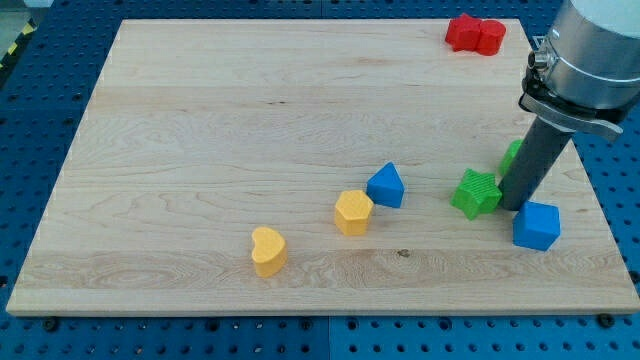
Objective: Place the green circle below the red blocks
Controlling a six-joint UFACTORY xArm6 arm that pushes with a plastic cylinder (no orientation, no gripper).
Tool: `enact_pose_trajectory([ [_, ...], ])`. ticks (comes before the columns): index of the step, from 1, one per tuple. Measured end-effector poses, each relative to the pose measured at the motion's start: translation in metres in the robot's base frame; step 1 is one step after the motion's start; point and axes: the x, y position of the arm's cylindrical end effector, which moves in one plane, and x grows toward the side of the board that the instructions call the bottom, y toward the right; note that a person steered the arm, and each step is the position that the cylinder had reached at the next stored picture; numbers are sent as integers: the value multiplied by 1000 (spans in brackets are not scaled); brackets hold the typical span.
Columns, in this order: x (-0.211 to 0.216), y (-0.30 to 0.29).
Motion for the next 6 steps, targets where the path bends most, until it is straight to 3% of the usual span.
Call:
enact_pose_trajectory([
  [3, -55, 19],
  [6, -62, 47],
])
